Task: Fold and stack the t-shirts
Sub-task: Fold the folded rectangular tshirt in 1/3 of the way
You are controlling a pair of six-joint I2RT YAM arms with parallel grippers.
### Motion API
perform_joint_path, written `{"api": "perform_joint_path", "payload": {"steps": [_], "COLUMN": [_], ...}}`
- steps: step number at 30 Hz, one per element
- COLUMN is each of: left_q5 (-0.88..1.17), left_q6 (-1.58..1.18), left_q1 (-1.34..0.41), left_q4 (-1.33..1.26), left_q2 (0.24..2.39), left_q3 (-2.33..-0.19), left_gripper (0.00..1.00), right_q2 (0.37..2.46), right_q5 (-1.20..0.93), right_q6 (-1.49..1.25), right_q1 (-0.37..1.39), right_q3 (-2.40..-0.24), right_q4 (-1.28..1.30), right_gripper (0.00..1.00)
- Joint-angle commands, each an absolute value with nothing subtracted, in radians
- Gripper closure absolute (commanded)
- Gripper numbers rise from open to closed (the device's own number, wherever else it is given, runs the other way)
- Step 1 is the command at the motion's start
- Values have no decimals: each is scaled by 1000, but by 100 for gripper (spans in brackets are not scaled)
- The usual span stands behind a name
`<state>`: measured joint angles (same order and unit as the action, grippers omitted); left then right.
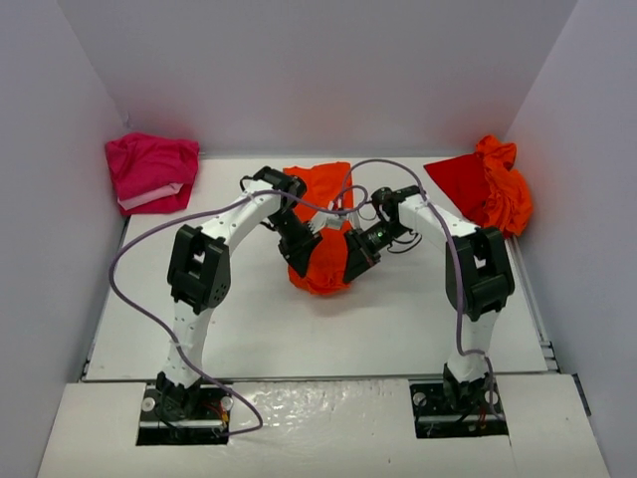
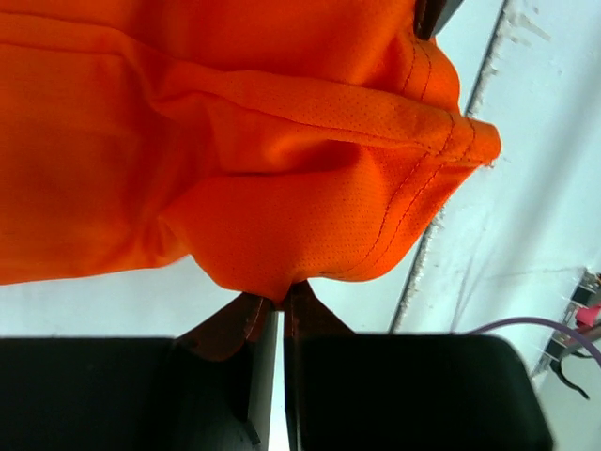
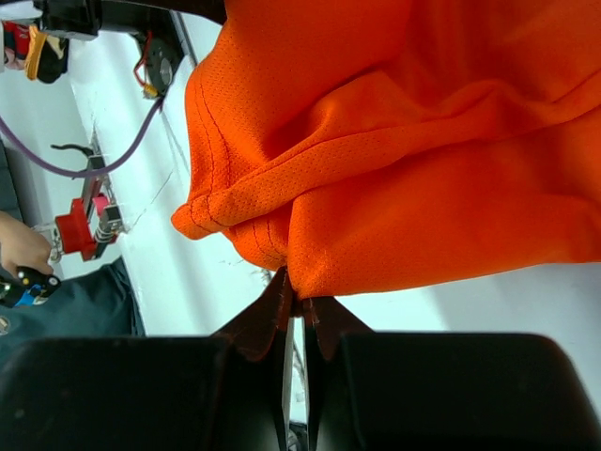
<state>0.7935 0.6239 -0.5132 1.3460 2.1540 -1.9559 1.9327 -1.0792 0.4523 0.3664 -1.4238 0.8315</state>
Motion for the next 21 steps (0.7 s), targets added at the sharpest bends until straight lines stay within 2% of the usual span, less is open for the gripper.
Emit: {"api": "perform_joint_path", "payload": {"steps": [1,11,21], "left_q5": [770,764,752], "left_q6": [616,598,569], "left_q1": [-482,-351,-318], "left_q4": [1558,1596,1640], "left_q2": [2173,2286,2390], "left_q3": [-2043,-2272,-2494], "left_gripper": [100,100,100], "right_q2": [1980,2121,2215], "right_q5": [-1108,-1111,-1109], "right_q6": [540,512,481], "right_q1": [343,255,241], "right_q3": [-1537,-1754,-1904], "right_q4": [882,882,879], "right_gripper": [100,100,100]}}
